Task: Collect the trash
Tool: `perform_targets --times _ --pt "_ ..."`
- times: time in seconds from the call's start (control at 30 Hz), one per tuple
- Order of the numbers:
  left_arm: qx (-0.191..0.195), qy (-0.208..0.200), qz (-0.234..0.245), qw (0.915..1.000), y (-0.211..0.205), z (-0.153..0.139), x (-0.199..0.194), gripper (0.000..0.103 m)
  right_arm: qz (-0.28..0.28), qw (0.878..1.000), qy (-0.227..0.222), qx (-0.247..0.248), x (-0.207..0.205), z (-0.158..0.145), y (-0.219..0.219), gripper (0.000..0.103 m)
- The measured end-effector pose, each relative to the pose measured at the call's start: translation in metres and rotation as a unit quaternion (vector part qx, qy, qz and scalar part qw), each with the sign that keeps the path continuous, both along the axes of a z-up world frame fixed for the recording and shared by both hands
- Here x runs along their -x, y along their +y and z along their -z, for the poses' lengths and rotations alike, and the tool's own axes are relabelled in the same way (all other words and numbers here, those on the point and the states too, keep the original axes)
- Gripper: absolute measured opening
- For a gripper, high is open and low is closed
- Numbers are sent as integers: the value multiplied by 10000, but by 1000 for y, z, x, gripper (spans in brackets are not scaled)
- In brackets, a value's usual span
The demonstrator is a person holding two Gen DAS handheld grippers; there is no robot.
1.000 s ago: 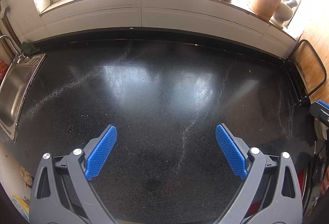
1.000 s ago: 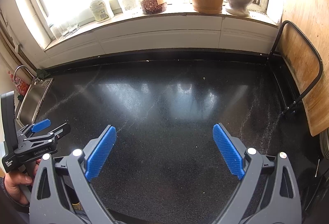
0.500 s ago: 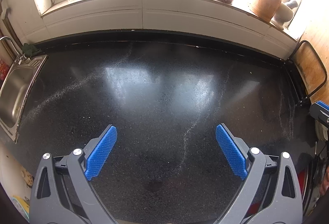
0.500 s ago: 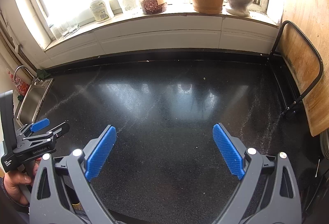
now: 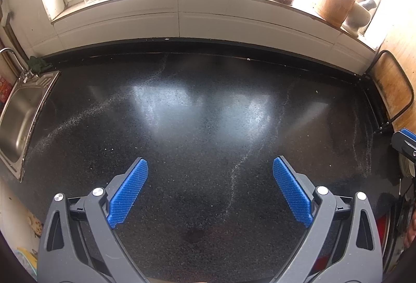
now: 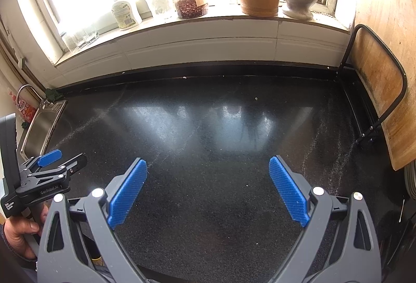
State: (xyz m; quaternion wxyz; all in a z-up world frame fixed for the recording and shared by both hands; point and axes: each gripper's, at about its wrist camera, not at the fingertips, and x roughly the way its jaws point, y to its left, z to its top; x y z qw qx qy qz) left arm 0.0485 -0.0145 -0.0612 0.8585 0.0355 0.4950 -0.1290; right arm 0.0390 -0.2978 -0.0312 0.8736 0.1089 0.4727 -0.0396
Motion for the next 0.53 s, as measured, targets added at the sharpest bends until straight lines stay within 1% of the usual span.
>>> perform_targets --times 0.27,0.4,0.53 --pt "-70 -75 56 9999 -3 0 0 94 37 10000 2 -19 -1 1 -2 92" --pt "-23 30 52 10000 -4 2 -5 94 49 10000 30 -29 -3 5 -4 92" --pt "10 114 77 9999 -4 10 -10 94 83 9999 93 -7 -6 14 -8 93"
